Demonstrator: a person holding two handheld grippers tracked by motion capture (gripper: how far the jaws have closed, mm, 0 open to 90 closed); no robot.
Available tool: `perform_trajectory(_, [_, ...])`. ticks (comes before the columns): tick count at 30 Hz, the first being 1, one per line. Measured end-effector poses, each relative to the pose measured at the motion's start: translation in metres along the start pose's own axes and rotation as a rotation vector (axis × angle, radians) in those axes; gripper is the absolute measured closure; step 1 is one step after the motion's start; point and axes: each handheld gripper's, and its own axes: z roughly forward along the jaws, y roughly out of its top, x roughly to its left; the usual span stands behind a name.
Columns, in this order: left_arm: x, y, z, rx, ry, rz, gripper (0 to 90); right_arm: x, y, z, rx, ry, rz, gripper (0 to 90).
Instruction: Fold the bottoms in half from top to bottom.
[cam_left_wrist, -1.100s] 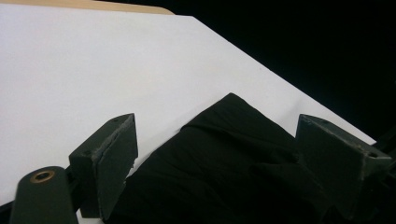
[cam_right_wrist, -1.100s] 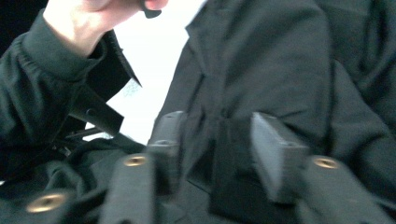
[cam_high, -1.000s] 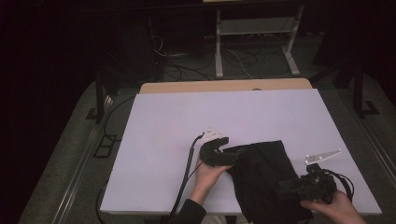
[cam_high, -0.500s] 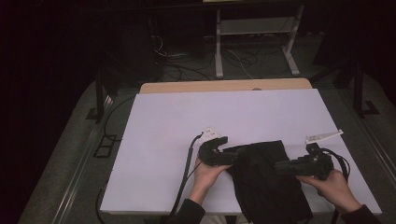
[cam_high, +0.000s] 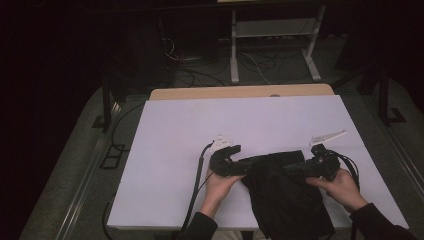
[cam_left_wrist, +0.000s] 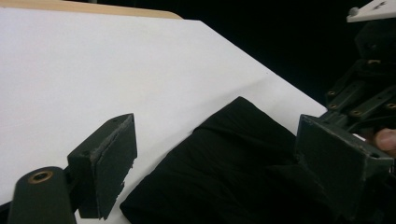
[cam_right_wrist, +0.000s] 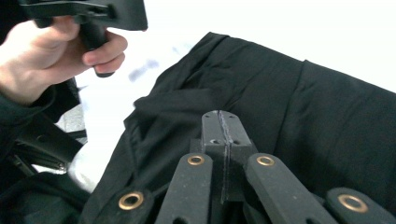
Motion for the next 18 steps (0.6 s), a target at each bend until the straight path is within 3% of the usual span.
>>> perform_trajectory(13, [0.002, 0.0, 0.0, -0.001, -0.005, -0.003, 13.1, -0.011, 0.01, 0.018, -0.001, -0.027, 0.04, 88.3])
perform_trajectory(18, [0.002, -0.001, 0.0, -0.006, -0.003, -0.012, 13.1, -0.017, 0.011, 0.023, -0.027, -0.027, 0.093, 88.3])
